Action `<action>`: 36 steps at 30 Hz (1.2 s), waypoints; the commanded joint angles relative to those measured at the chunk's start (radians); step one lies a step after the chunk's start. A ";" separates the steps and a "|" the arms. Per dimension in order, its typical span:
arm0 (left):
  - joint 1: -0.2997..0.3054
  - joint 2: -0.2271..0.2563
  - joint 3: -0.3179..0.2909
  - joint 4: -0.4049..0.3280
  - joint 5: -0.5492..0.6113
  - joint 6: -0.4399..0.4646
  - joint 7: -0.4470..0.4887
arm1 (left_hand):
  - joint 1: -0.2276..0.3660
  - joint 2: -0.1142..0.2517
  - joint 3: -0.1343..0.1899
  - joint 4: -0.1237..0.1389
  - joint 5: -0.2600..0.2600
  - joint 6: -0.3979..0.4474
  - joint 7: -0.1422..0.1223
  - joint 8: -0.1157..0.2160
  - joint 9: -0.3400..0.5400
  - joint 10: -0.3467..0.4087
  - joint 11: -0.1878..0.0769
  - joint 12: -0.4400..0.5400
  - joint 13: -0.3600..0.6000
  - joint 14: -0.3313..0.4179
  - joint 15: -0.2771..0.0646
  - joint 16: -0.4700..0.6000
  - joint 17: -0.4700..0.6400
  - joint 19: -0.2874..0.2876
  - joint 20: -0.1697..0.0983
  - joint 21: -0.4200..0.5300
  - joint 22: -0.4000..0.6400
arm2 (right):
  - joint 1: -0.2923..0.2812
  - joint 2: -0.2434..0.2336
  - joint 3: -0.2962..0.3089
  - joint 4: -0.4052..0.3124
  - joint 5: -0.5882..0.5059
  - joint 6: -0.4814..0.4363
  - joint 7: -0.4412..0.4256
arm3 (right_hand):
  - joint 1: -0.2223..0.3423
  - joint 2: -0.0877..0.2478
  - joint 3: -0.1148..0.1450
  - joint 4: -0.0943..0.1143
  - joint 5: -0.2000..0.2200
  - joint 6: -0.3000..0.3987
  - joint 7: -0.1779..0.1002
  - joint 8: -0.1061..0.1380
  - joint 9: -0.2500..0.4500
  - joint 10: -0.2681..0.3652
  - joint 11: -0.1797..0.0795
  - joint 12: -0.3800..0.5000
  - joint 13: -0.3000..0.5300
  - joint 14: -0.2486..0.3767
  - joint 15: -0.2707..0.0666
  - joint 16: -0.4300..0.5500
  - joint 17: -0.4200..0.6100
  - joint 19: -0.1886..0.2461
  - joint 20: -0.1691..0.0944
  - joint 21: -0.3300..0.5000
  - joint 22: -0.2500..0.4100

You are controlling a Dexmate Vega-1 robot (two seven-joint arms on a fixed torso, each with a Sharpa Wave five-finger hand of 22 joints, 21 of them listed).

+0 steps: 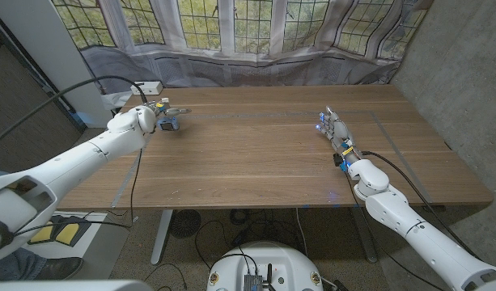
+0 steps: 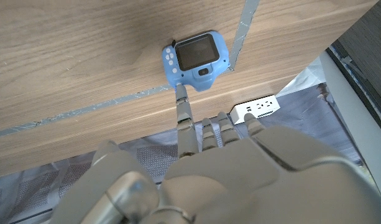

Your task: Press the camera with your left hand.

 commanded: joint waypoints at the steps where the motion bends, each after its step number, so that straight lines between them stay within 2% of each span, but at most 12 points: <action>1: 0.003 -0.002 0.006 -0.004 0.000 0.019 -0.001 | 0.007 0.004 0.009 0.001 0.002 0.010 -0.001 0.003 0.004 0.007 0.000 0.008 -0.001 0.009 0.003 0.004 0.003 0.006 0.000 0.002 0.003 | 0.000 -0.002 0.002 -0.001 0.000 -0.001 0.001 | -0.007 0.000 0.002 -0.003 0.006 0.007 -0.003 -0.001 0.005 0.004 0.003 -0.002 0.002 0.001 0.008 -0.004 0.003 0.001 0.008 0.000 0.004; 14: -0.001 -0.004 0.009 -0.008 0.001 0.020 0.003 | 0.011 0.007 0.010 0.000 0.000 0.008 -0.004 -0.001 0.004 0.008 0.000 0.007 -0.001 0.010 0.003 0.002 0.003 0.006 0.000 0.002 0.003 | -0.005 -0.005 0.005 -0.002 -0.002 0.005 -0.001 | -0.007 0.000 0.002 -0.003 0.006 0.008 -0.002 0.000 0.005 0.003 0.002 -0.002 0.002 0.001 0.008 -0.004 0.003 0.001 0.008 0.000 0.004; 21: 0.022 0.003 -0.012 -0.027 -0.015 0.008 0.038 | 0.013 0.009 0.010 -0.001 0.000 0.007 -0.004 -0.003 0.004 0.012 -0.002 0.009 0.000 0.016 0.002 0.004 0.003 0.007 0.000 0.002 0.004 | -0.008 -0.006 0.007 -0.006 -0.001 0.003 -0.003 | -0.007 0.001 0.002 -0.003 0.006 0.008 -0.003 0.000 0.005 0.005 0.004 -0.001 0.002 0.001 0.009 -0.004 0.003 0.001 0.008 0.000 0.004; 36: 0.033 0.009 -0.021 -0.052 -0.019 0.036 0.045 | 0.017 0.012 0.011 -0.001 -0.002 0.010 -0.006 -0.005 0.004 0.021 -0.003 0.010 0.000 0.024 0.002 0.004 0.003 0.015 0.000 0.004 0.004 | 0.001 -0.004 0.002 0.006 0.002 0.004 0.011 | -0.007 0.001 0.002 -0.004 0.006 0.009 -0.001 0.000 0.005 0.004 0.004 -0.002 0.002 0.002 0.008 -0.004 0.003 0.001 0.008 0.000 0.004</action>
